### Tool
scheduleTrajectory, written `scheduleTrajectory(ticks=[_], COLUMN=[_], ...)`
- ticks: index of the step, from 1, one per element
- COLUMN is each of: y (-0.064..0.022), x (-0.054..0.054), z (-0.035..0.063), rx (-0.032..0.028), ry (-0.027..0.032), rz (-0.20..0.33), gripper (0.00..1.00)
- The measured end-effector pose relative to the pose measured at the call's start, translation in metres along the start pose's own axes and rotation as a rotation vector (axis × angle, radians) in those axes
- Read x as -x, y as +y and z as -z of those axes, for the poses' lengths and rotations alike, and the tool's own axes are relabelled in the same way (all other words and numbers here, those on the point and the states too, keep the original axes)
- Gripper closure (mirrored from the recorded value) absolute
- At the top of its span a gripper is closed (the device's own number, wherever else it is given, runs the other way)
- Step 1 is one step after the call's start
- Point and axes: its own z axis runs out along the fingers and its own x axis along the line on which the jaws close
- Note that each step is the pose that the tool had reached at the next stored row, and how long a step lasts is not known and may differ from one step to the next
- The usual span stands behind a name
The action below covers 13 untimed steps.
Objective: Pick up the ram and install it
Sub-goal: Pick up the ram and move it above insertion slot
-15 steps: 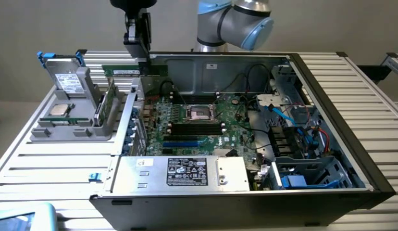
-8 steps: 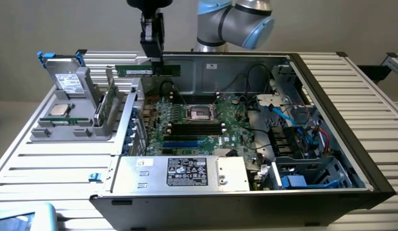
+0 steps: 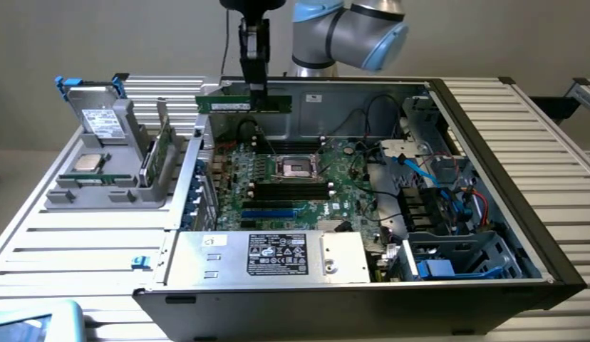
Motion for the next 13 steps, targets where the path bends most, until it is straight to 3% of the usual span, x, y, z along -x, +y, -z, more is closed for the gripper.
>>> scheduleTrajectory(ticks=[6, 13], y=[-0.0192, -0.0410], x=[0.005, 0.010], z=[-0.0007, -0.0049], rx=[-0.0089, -0.0105], ry=[0.0006, 0.0005], rz=[-0.001, -0.001], gripper=[0.87, 0.87])
